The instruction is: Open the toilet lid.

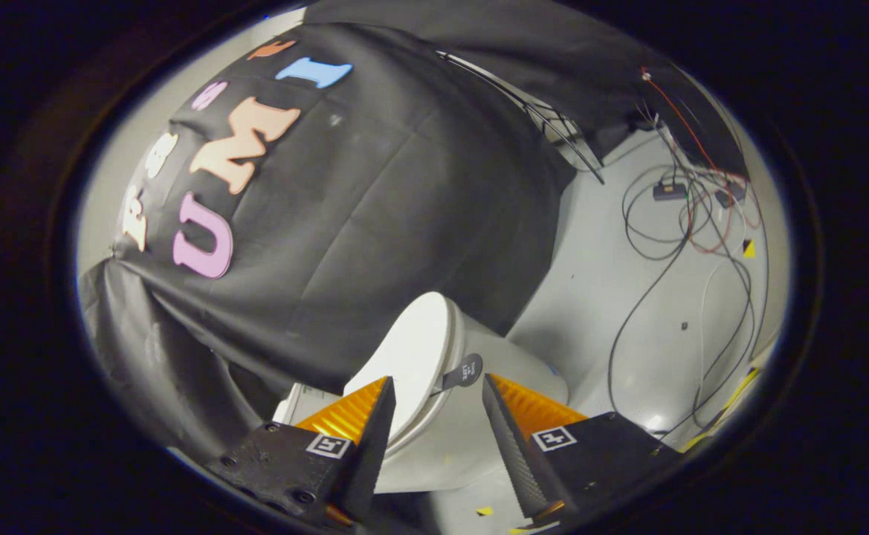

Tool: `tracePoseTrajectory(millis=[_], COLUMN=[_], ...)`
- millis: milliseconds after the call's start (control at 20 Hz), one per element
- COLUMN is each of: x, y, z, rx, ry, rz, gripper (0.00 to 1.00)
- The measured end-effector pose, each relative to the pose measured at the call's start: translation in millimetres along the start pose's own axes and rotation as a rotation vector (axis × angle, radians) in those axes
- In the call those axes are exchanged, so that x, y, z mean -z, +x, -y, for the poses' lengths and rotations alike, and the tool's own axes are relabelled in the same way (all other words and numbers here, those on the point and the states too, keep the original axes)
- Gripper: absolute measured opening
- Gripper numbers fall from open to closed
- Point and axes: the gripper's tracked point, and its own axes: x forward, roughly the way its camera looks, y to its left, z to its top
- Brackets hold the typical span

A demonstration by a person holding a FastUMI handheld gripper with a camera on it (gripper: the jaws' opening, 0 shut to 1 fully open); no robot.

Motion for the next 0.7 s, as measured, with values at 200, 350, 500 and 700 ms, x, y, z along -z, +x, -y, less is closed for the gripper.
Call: tracePoseTrajectory(millis=[200, 350, 500, 700], x=[11, 14, 11, 13], y=[36, 64, 84, 107], z=[10, 17, 22, 24], rx=[0.011, 0.003, -0.009, -0.033], ry=[0.105, 0.171, 0.243, 0.295], rz=[-0.027, -0.037, -0.031, -0.037], gripper=[0.74, 0.74, 0.74, 0.73])
